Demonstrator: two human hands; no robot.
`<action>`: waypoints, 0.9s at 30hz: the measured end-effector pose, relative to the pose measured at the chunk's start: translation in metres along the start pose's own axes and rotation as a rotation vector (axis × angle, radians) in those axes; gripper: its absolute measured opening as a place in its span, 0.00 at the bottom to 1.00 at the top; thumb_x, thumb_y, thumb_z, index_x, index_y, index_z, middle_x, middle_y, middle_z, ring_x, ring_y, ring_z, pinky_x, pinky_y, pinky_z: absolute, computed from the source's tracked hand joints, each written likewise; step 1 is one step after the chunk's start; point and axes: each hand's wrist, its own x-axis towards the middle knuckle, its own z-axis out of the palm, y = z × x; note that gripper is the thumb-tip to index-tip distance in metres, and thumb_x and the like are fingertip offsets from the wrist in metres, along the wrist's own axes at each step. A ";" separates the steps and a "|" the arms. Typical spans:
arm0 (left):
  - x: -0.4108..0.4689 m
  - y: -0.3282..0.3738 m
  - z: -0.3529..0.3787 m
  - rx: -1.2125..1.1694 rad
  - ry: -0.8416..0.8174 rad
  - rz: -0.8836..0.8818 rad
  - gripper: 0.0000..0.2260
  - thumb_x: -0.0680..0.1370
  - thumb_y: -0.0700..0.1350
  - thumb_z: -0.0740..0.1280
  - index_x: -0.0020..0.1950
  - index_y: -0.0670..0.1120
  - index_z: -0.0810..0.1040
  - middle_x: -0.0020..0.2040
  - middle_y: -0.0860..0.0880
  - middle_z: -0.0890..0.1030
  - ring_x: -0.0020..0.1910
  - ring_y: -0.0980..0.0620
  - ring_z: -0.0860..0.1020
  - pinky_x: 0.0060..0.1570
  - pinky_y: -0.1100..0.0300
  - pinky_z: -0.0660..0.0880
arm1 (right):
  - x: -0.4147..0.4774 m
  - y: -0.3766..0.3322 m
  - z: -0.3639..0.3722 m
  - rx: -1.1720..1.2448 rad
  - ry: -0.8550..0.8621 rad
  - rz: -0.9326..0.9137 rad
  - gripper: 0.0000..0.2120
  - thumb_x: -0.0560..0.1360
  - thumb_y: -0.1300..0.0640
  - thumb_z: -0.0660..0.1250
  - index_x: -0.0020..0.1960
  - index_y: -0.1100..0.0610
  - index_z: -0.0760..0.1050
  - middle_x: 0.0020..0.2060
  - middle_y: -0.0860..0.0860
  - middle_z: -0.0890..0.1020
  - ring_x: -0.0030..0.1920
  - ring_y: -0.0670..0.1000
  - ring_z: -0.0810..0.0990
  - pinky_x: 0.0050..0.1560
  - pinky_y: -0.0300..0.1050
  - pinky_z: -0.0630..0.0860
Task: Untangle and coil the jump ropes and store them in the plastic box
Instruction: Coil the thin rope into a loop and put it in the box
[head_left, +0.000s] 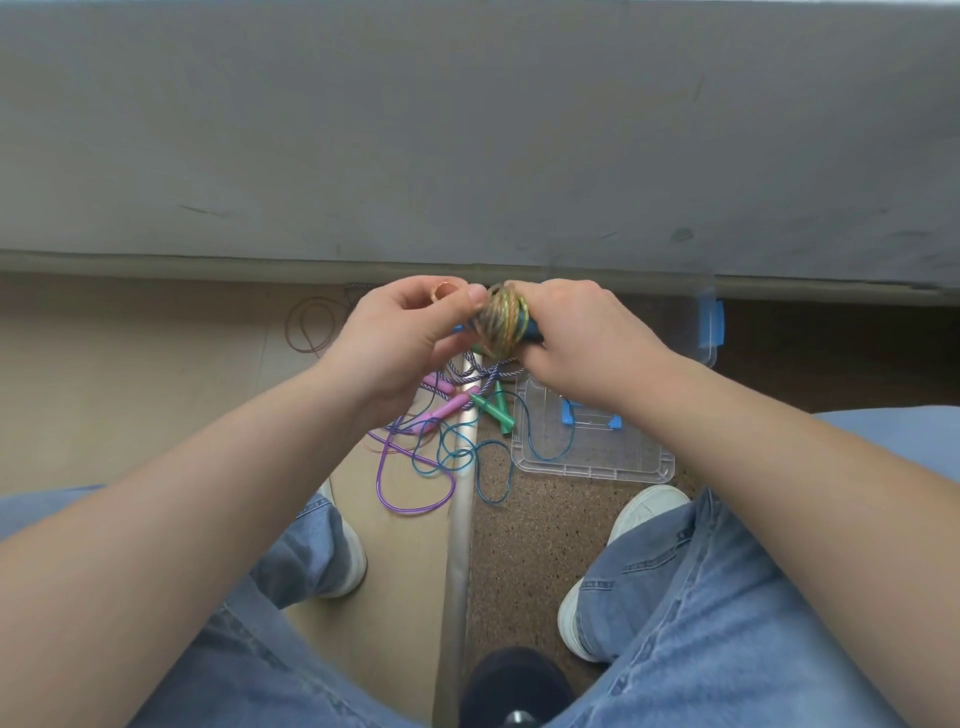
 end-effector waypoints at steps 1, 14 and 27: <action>0.001 -0.001 -0.001 0.019 0.014 0.016 0.04 0.76 0.38 0.72 0.48 0.39 0.78 0.38 0.49 0.80 0.40 0.54 0.81 0.47 0.61 0.81 | 0.001 0.002 0.002 0.020 -0.029 0.001 0.25 0.72 0.51 0.67 0.68 0.55 0.71 0.53 0.56 0.80 0.56 0.61 0.78 0.54 0.53 0.76; -0.001 -0.001 0.004 -0.096 -0.030 0.011 0.07 0.79 0.39 0.68 0.56 0.37 0.80 0.48 0.45 0.83 0.47 0.53 0.82 0.53 0.63 0.79 | -0.001 -0.009 0.003 0.472 0.275 -0.059 0.15 0.78 0.50 0.68 0.63 0.49 0.82 0.54 0.44 0.85 0.54 0.40 0.80 0.60 0.42 0.75; 0.001 -0.004 0.007 0.016 0.042 -0.109 0.08 0.80 0.41 0.68 0.56 0.39 0.81 0.46 0.45 0.85 0.43 0.53 0.83 0.44 0.63 0.79 | -0.002 -0.013 -0.003 1.029 0.310 0.170 0.08 0.77 0.63 0.70 0.53 0.57 0.85 0.45 0.47 0.87 0.48 0.43 0.85 0.54 0.41 0.80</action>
